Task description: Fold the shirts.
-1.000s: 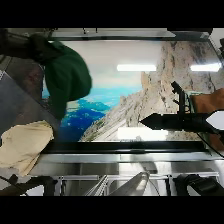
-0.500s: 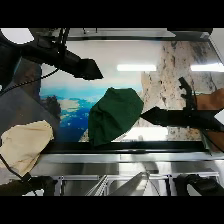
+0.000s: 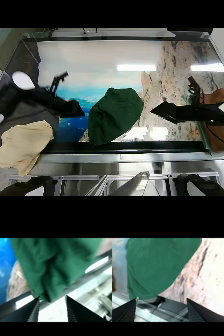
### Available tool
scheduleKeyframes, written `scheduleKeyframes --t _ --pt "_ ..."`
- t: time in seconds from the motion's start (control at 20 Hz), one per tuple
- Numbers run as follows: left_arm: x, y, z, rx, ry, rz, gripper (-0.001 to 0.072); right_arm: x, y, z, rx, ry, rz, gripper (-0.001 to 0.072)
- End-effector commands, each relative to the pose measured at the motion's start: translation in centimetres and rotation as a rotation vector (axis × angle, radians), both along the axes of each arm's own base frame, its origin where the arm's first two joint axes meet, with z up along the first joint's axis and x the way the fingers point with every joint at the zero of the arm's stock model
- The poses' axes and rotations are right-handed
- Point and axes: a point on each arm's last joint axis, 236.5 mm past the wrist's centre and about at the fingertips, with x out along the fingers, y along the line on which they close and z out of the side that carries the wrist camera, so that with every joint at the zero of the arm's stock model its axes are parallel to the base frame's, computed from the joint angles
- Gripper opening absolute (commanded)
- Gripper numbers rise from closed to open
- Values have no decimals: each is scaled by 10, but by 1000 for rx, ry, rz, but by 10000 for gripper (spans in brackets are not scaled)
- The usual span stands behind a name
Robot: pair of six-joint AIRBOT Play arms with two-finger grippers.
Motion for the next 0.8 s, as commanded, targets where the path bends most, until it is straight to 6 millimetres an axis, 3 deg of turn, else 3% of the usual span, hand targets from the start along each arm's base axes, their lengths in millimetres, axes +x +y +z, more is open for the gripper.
scheduleKeyframes --t 0.0,0.2,0.3,0.5,0.55,0.6,0.65,0.7,0.75 --pt "-35 11 -73 48 64 103 347 6 23 -45 -21 86 41 685" --pt "-50 -15 -99 22 146 35 347 7 63 -92 -33 144 74 685" --pt "-49 -26 -106 32 157 -17 347 13 79 -94 32 135 74 685" --pt "-49 -38 -118 38 202 -60 346 30 99 -78 160 72 52 675" --pt "-46 -40 -116 33 206 -67 341 35 102 -74 185 55 42 566" --pt "-42 -42 -111 25 203 -77 166 39 104 -71 204 34 41 317" --pt "-37 -43 -103 13 190 -88 7 42 106 -68 224 26 32 160" --pt "-29 -44 -92 0 165 -94 22 46 108 -65 242 7 30 42" --pt "-21 -46 -79 -14 138 -102 22 48 110 -63 251 -10 32 19"
